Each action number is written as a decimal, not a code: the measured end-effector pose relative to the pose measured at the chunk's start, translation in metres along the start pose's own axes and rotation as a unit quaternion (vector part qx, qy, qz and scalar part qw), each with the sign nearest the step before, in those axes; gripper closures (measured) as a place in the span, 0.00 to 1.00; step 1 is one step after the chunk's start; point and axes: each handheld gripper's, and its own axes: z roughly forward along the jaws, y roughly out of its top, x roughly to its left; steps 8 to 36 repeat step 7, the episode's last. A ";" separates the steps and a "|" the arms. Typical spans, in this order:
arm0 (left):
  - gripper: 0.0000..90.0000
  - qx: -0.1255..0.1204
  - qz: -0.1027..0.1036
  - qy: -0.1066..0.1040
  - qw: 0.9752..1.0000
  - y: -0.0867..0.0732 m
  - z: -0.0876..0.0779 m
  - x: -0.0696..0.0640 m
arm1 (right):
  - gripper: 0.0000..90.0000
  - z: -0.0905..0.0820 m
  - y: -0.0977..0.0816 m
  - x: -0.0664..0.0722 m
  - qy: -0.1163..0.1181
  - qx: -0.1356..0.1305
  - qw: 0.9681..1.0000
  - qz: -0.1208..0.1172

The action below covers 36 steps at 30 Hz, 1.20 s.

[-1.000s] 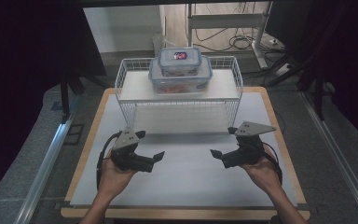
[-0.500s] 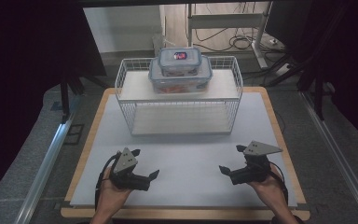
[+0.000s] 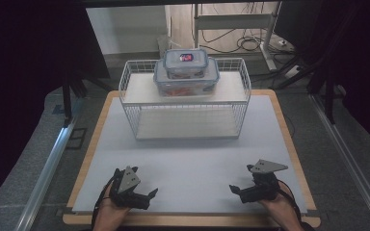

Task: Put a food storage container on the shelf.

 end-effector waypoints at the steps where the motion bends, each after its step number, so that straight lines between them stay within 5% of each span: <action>1: 0.01 -0.003 -0.007 -0.003 1.000 0.000 0.000 0.002 | 0.00 0.001 -0.001 0.000 0.000 0.005 1.000 0.000; 7: 0.00 -0.001 -0.023 -0.009 1.000 -0.001 0.002 0.005 | 0.00 0.001 -0.002 -0.001 -0.003 0.007 1.000 0.000; 36: 0.00 -0.001 -0.023 -0.009 1.000 -0.001 0.002 0.005 | 0.00 0.001 -0.002 -0.001 -0.003 0.007 1.000 0.000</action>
